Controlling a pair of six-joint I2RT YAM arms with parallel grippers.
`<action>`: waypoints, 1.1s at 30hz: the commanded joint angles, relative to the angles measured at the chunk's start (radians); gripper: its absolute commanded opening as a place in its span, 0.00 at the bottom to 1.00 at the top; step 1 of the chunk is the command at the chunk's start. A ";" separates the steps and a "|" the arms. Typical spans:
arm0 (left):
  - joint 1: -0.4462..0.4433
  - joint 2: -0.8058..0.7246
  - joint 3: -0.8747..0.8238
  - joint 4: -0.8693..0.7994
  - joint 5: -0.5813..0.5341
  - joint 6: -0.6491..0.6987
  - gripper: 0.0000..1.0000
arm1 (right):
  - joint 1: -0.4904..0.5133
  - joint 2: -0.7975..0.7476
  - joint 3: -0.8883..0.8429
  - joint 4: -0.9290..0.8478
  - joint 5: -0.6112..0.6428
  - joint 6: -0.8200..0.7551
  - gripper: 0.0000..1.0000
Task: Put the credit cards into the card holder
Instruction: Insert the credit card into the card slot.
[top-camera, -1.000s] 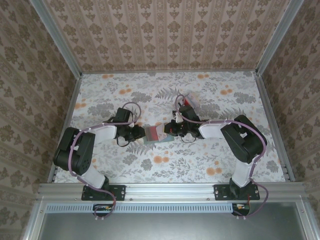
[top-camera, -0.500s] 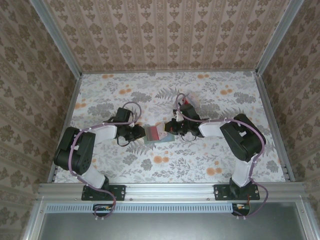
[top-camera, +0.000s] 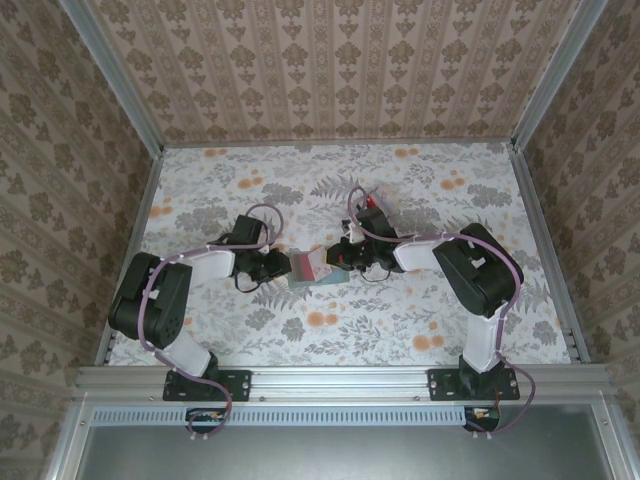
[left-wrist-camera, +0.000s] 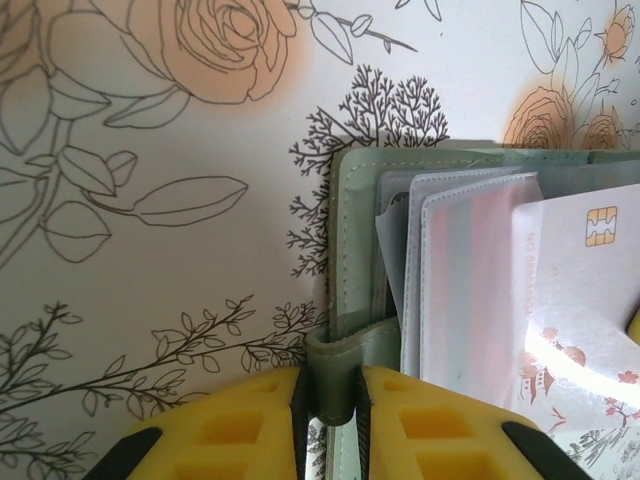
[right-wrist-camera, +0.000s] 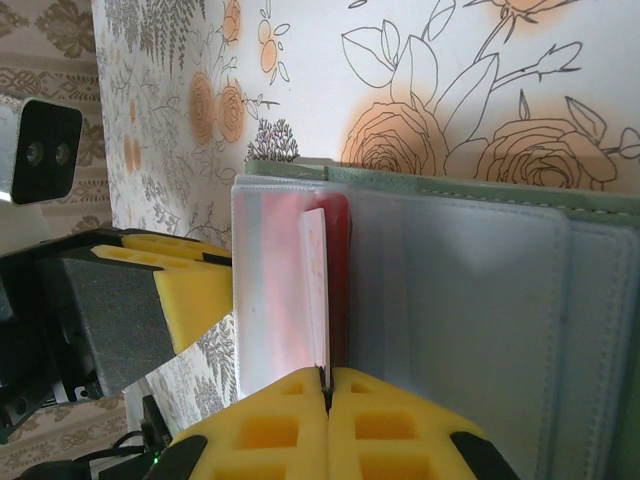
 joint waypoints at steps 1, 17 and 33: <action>-0.023 0.033 0.017 -0.001 -0.005 -0.012 0.21 | 0.002 0.031 -0.007 0.012 -0.025 -0.006 0.04; -0.038 0.027 0.025 -0.003 -0.009 -0.018 0.18 | 0.037 0.054 0.043 -0.027 0.059 -0.027 0.04; -0.052 0.031 0.032 0.000 -0.010 -0.021 0.16 | 0.097 0.078 0.086 -0.096 0.119 -0.044 0.06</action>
